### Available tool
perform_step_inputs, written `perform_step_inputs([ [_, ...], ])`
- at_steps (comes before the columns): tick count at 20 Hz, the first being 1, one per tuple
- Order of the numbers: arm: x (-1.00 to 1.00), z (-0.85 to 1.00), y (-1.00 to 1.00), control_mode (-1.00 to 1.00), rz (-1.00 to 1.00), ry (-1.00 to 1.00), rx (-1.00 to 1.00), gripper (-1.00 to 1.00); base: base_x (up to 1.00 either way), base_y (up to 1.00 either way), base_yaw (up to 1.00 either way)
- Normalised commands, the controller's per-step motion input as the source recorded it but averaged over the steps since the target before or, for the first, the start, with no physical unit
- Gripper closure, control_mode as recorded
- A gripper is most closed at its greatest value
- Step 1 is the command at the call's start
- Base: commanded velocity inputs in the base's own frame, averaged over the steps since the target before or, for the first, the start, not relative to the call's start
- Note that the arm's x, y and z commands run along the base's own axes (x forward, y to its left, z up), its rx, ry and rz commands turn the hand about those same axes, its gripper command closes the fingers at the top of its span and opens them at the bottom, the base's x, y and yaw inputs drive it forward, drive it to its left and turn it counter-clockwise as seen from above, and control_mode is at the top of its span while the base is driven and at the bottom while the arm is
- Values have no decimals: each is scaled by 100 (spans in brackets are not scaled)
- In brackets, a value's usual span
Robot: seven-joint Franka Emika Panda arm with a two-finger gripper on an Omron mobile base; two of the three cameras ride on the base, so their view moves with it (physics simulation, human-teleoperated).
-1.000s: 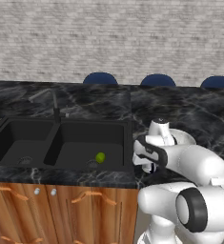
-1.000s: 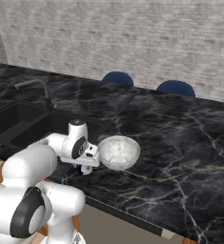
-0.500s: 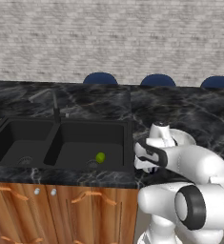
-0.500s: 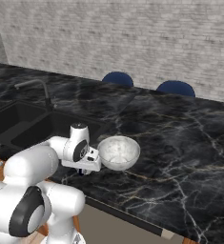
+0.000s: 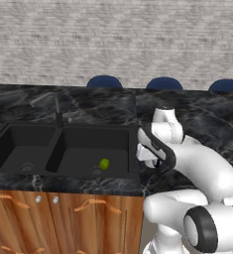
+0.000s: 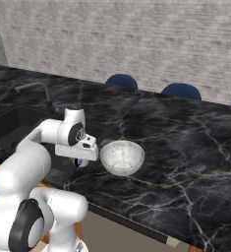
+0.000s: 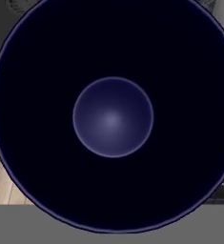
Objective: Clear the mugs and bowl far away from the sink.
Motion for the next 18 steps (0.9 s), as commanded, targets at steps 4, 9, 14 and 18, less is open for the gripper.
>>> perform_step_inputs([
  [4,-26,100,19,-100,0,6,-4,100,0,0,0],
  [9,-47,100,0,-100,0,0,-3,100,0,0,0],
  [14,-65,77,0,-100,0,-16,0,100,0,0,0],
  [18,-59,50,0,-100,0,-35,0,100,0,0,0],
])
